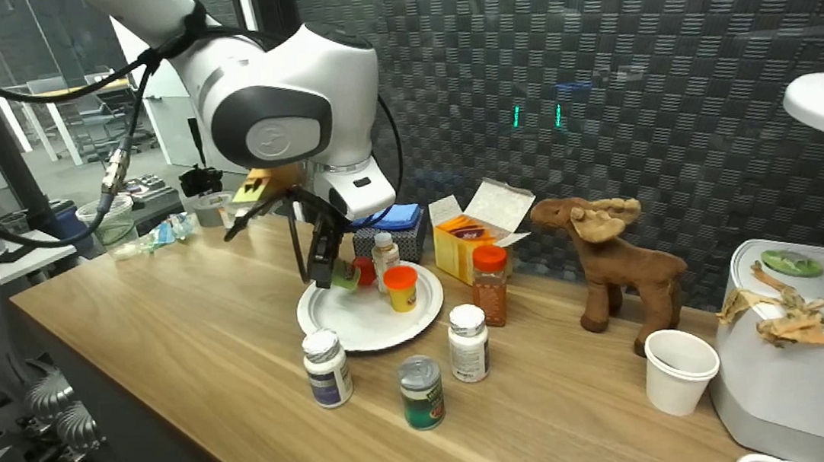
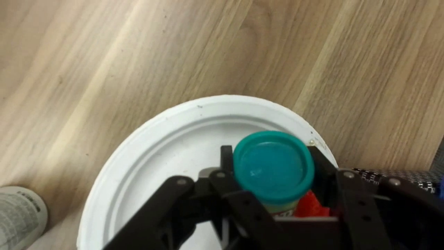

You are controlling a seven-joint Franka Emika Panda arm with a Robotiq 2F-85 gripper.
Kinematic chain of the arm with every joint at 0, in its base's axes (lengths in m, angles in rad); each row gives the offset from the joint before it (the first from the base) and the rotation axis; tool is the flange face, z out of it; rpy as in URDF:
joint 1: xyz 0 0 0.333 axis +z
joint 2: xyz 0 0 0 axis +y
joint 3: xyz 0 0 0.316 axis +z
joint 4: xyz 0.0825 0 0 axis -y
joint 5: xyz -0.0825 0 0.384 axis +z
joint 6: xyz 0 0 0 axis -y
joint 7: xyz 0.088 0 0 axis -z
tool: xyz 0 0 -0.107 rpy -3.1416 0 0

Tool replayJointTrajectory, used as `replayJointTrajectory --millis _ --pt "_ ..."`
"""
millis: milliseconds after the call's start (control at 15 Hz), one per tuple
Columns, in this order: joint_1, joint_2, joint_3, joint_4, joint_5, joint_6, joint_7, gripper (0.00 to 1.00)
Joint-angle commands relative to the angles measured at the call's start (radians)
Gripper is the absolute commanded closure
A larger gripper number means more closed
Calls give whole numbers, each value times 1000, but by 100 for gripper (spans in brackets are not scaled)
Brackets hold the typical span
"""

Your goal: Pick up all the objects surrounding the white plate and arrange them on the plate

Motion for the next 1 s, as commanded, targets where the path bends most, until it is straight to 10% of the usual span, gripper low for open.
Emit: replayJointTrajectory --millis 0,933 --pt "-46 -28 18 -13 123 -71 -89 72" --pt "-54 19 -45 -17 346 -239 -169 72"
